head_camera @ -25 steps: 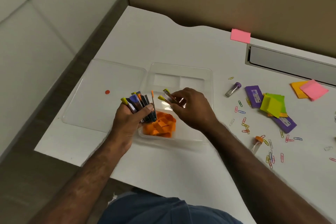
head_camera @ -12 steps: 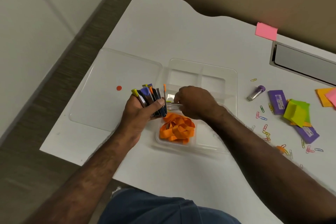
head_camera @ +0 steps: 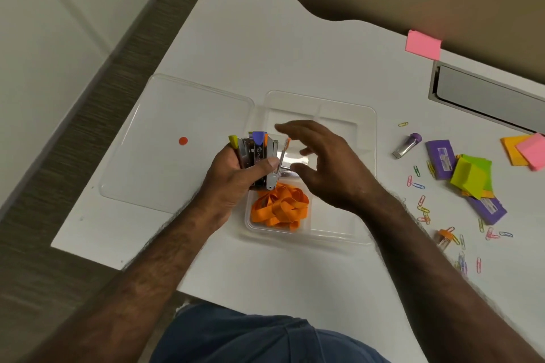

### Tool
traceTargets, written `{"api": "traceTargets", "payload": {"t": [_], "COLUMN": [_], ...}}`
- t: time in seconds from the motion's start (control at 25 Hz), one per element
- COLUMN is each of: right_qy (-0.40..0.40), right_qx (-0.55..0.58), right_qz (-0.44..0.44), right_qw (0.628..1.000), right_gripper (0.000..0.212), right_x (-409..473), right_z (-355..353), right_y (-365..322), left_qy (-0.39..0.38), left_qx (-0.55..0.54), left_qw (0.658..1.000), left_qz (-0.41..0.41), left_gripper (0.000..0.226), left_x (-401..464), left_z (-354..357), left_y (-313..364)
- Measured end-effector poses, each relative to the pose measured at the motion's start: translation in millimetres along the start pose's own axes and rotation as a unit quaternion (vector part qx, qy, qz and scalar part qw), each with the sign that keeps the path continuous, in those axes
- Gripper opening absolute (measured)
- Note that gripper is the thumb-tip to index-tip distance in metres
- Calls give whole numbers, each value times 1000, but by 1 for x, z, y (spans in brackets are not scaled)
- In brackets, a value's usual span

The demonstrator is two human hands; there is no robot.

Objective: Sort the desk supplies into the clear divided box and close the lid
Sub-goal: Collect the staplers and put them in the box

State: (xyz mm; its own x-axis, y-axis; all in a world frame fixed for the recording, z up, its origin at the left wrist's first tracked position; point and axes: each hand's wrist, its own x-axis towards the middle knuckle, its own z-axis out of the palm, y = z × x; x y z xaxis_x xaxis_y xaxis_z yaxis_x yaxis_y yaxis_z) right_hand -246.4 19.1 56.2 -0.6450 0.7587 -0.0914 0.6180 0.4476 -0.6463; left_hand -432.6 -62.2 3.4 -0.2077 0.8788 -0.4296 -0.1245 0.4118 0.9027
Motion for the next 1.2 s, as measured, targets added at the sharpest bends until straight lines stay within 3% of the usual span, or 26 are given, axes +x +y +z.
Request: {"api": "traceTargets", "payload": {"t": [0.12, 0.32, 0.6, 0.72, 0.92, 1.2], "right_qy": [-14, 9, -30, 3, 78, 121], "right_qx": [-15, -54, -81, -51, -35, -147], "right_qz": [-4, -6, -32, -2, 98, 107], "right_qw": [1000, 998, 996, 999, 992, 976], "right_gripper": [63, 58, 38, 22, 18, 15], "right_x": [-4, -3, -4, -7, -6, 15], "right_z": [-6, -16, -26, -27, -8, 52], "right_y": [0, 2, 7, 12, 18, 21], "left_qy": [-26, -26, 6, 50, 113, 122], "left_qx": [15, -5, -19, -49, -70, -50], "left_qw": [1000, 999, 999, 996, 991, 991], "left_qz": [-9, -21, -44, -49, -23, -4], "left_gripper": [62, 58, 55, 43, 46, 49], "left_x": [0, 3, 13, 18, 27, 23], "left_z": [5, 10, 11, 8, -4, -11], "left_y": [9, 11, 8, 6, 9, 11]}}
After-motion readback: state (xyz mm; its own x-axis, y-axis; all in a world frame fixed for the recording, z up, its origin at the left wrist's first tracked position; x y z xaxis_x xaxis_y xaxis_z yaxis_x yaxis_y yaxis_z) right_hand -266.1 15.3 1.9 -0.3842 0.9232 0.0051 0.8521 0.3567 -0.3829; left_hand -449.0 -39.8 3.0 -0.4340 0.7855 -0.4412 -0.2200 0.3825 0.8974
